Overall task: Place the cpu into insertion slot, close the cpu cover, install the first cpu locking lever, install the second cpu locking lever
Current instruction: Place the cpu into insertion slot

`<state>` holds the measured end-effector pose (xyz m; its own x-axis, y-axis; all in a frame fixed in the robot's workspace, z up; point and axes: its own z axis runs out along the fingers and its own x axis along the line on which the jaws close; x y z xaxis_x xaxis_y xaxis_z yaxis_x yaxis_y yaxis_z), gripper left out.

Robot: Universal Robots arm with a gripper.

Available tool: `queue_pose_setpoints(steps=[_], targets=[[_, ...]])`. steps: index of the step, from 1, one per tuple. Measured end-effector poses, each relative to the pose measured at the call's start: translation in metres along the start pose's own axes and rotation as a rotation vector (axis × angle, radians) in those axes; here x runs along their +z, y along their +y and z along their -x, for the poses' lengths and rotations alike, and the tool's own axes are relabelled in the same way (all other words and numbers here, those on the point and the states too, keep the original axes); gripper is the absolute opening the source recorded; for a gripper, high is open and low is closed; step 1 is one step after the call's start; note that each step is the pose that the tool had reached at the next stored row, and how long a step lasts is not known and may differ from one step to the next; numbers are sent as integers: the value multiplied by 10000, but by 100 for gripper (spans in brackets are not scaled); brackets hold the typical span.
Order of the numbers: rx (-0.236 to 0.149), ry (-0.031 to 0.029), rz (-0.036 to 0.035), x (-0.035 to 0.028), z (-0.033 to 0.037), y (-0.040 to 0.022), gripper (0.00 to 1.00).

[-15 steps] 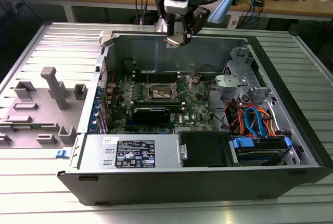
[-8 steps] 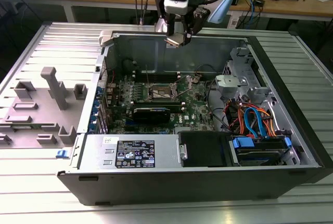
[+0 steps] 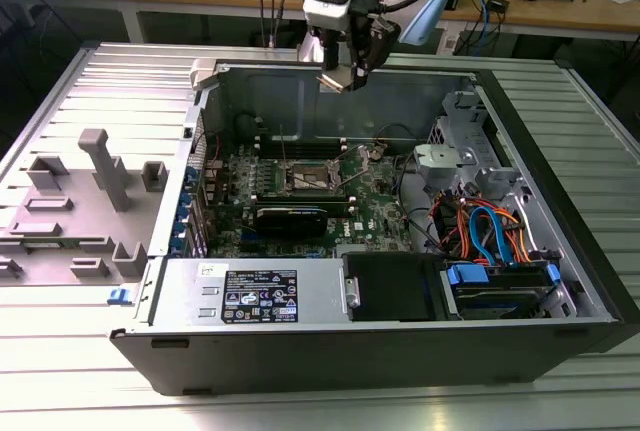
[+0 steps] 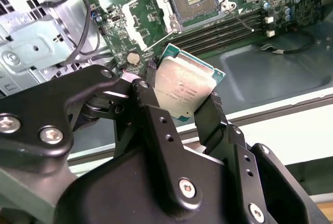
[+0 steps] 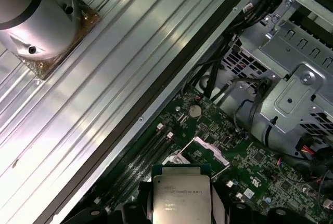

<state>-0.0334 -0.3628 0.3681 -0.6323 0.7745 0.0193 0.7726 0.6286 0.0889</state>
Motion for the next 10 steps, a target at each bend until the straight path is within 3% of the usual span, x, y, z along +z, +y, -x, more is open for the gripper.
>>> queue_pose_setpoints(steps=[7,10], targets=[[1030,-92,18,18,1,-2,54],[1286,-116,22,23,0,-3,54]])
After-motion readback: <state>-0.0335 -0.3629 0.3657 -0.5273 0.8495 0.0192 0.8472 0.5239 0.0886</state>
